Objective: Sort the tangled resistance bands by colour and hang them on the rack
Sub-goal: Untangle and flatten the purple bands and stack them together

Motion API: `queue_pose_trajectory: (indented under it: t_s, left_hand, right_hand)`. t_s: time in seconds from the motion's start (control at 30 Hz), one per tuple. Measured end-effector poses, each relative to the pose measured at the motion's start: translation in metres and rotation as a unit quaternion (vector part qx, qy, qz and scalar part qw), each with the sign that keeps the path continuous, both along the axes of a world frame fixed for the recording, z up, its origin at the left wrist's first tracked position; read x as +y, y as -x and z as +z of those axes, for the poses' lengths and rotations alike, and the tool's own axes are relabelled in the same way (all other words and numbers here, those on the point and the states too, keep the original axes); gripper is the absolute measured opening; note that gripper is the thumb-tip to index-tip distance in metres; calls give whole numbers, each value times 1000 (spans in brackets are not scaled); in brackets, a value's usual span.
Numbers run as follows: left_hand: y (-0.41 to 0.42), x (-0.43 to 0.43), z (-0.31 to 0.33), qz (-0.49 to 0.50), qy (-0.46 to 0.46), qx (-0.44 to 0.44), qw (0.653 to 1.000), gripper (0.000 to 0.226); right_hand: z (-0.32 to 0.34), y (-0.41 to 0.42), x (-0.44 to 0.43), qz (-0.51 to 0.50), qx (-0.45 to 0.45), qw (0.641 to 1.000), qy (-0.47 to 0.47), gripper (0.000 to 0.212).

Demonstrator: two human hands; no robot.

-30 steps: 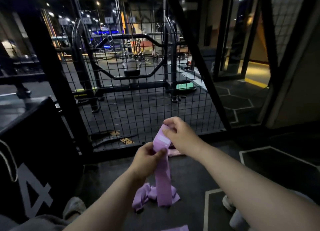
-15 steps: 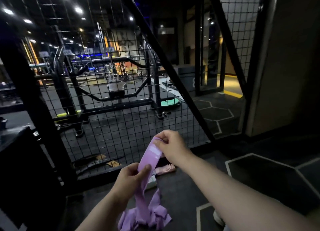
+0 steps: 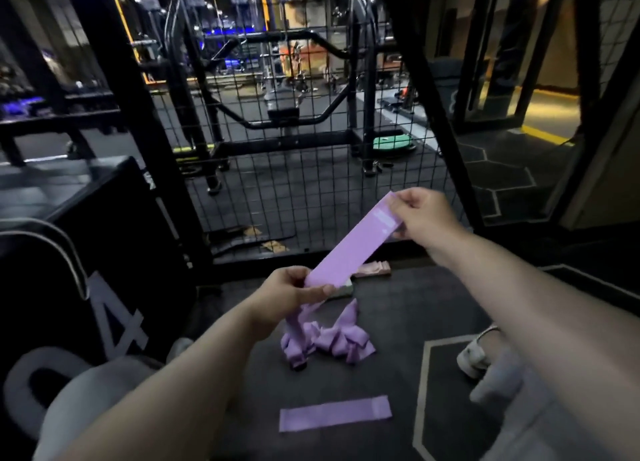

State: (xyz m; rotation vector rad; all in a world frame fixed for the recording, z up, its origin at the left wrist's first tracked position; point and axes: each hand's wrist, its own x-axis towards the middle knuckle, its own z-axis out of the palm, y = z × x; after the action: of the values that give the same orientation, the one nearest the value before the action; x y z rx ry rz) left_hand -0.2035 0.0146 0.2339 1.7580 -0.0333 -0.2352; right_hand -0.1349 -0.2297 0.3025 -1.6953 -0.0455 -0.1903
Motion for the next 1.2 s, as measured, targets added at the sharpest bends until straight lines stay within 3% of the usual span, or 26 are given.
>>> queue_pose_trajectory:
  t_s: [0.33,0.53,0.83,1.2]
  left_hand:
    - [6,59,-43,98,-32,66,992,23]
    - [8,75,-64,220,38,132,966,11]
    - [1,87,-125,343,-6,213,915,22]
    - [-14,72,-226,336,-110,350,867,26]
  right_hand:
    - [-18,1,-7,11,58,998,-12,14]
    - [-48,9,-9,8,112,984,137,15]
    - [-145,15,-13,51,286,923,253,14]
    - [-271,12,-3,49,454,832,316,18]
